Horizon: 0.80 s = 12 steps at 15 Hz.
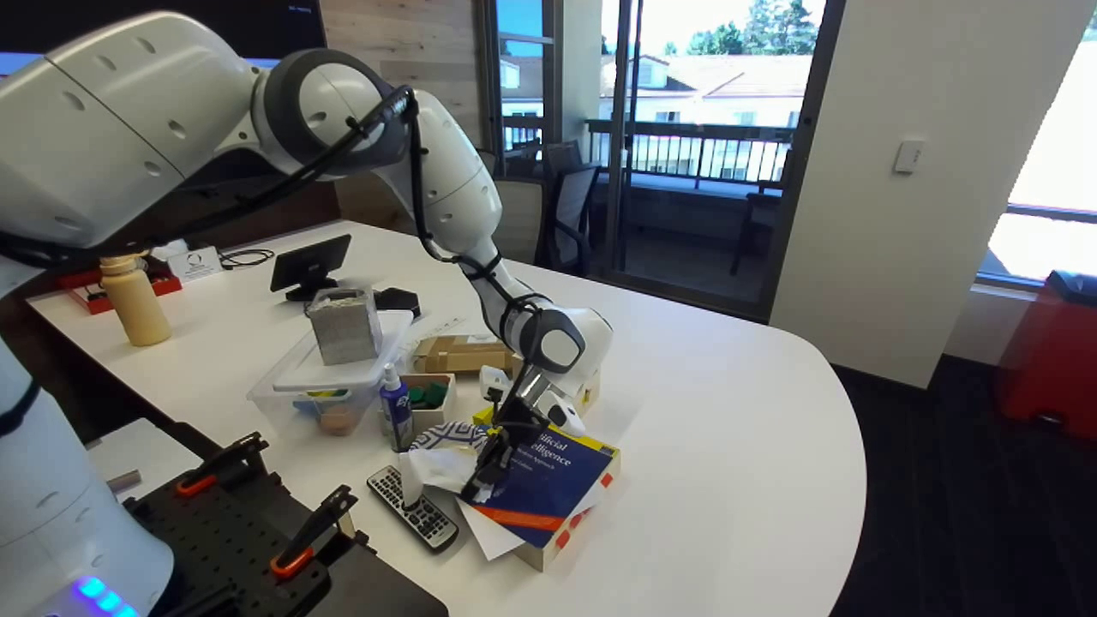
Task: Wipe the book with the towel
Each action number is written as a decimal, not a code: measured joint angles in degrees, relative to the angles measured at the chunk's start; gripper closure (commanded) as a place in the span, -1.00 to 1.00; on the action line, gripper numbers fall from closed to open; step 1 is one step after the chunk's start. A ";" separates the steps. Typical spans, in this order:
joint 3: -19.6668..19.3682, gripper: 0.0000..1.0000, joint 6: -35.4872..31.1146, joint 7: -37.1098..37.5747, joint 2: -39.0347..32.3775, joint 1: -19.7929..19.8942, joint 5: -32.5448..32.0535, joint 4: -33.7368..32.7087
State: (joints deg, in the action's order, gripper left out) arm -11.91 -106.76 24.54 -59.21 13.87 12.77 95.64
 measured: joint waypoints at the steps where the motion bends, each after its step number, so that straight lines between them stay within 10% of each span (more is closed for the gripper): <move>1: -0.39 0.99 0.09 0.91 -0.14 -0.04 0.03 0.00; 12: -10.22 0.99 -14.76 19.72 1.83 -3.68 -0.17 3.78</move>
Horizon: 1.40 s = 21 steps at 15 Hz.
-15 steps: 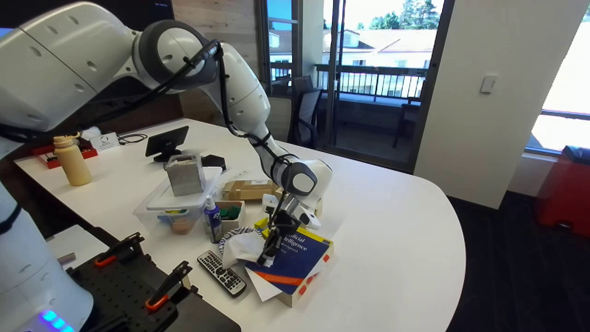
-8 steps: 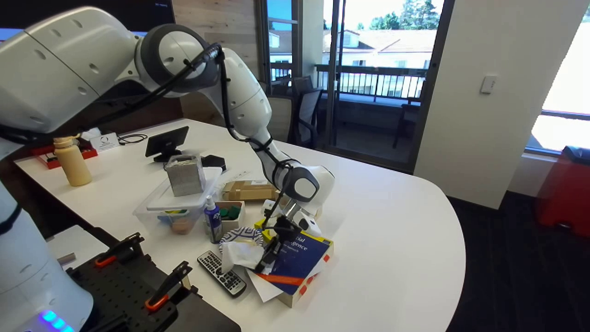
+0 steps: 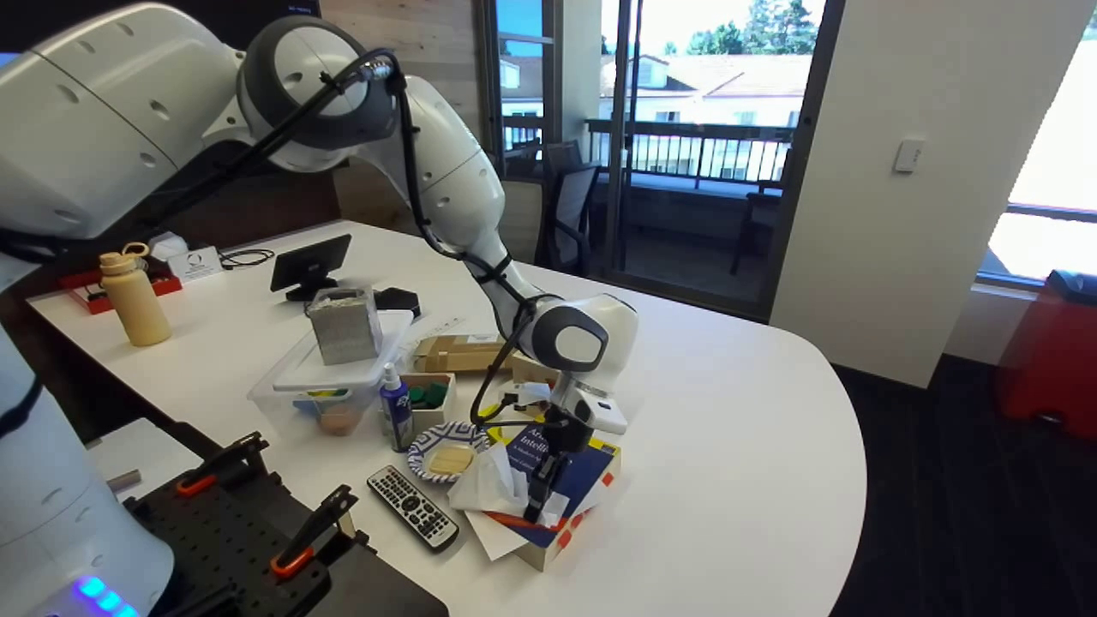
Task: Wipe the book with the towel
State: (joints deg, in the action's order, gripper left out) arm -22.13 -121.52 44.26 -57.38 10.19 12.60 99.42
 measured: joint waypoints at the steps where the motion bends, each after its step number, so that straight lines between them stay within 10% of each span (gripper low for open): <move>1: -0.54 0.99 -1.40 1.51 0.11 -0.49 -0.25 0.61; 15: 8.42 0.99 -35.11 -4.87 20.45 -11.27 -0.96 14.37; 21: 21.17 0.99 -42.80 -14.44 21.85 -11.37 2.08 12.95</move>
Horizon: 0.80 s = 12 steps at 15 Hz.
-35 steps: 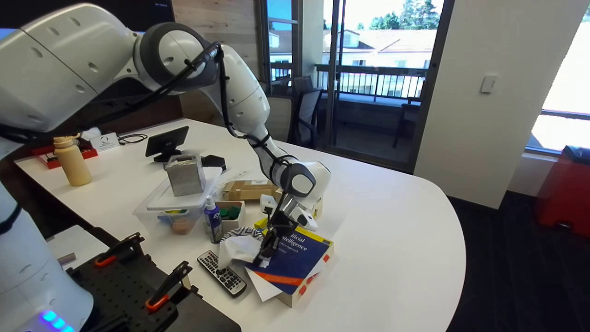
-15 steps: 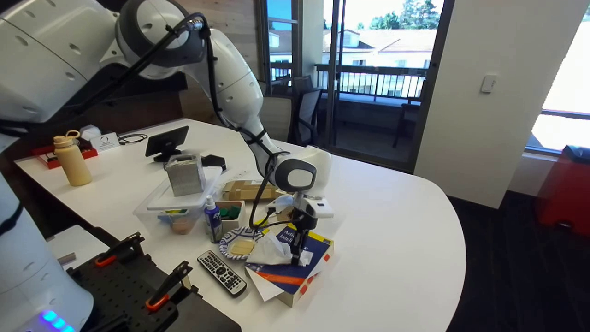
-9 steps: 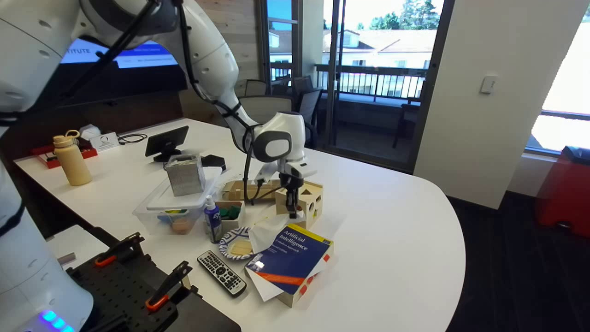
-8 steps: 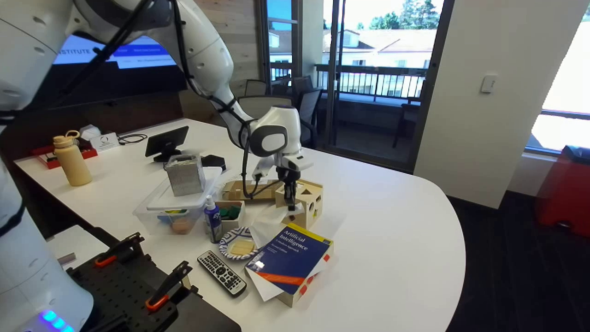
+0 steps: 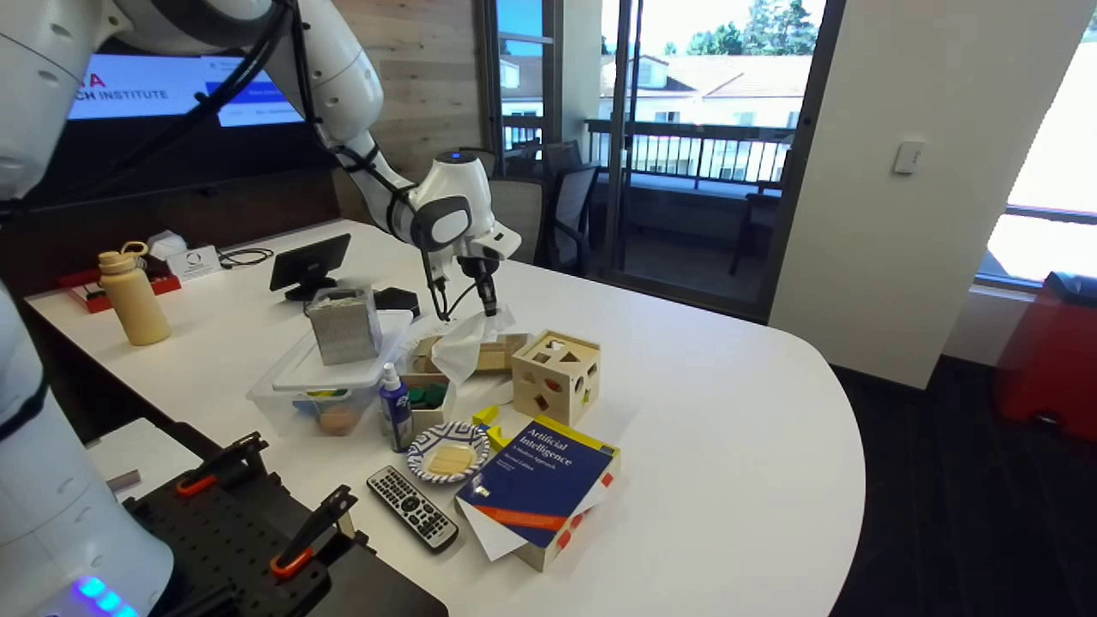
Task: Wipe the book with the towel
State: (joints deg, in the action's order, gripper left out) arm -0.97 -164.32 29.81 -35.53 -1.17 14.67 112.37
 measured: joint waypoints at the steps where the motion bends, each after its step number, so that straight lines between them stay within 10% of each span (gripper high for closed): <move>1: 2.89 0.99 -0.52 -3.08 -0.61 0.87 1.55 -0.52; 12: 29.28 0.99 6.93 -39.86 -17.26 17.17 7.75 -10.80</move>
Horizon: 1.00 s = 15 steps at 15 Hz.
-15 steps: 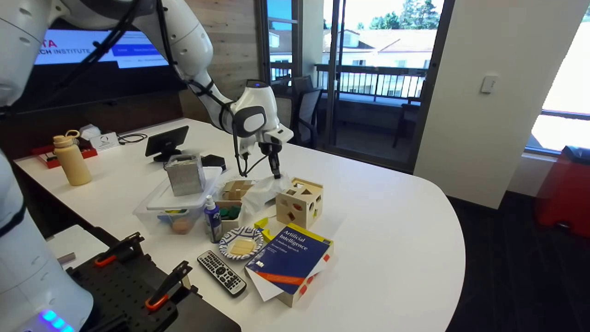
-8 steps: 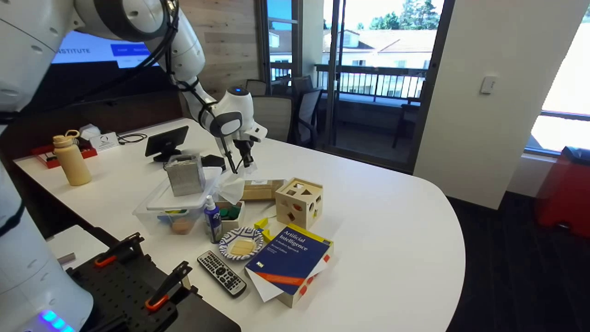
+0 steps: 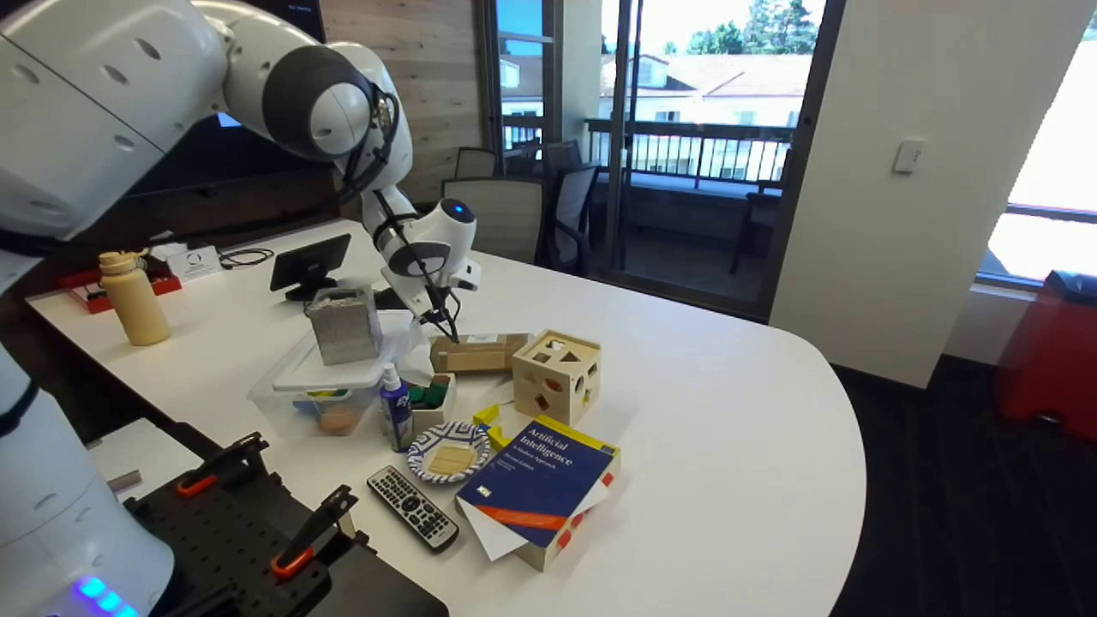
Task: Wipe the book with the towel
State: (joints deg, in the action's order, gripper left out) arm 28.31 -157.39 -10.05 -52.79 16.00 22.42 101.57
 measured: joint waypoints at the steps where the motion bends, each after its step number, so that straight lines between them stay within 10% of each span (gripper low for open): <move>1: 0.39 0.71 3.11 -2.36 -1.40 0.57 -0.01 -1.18; 11: -2.00 -0.87 18.19 -10.76 -5.96 0.78 0.41 -9.34; 15: -2.25 -1.00 15.68 -11.32 -2.75 1.43 1.79 -9.37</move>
State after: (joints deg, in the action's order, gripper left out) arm 26.06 -141.71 -21.37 -55.54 17.42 24.21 92.20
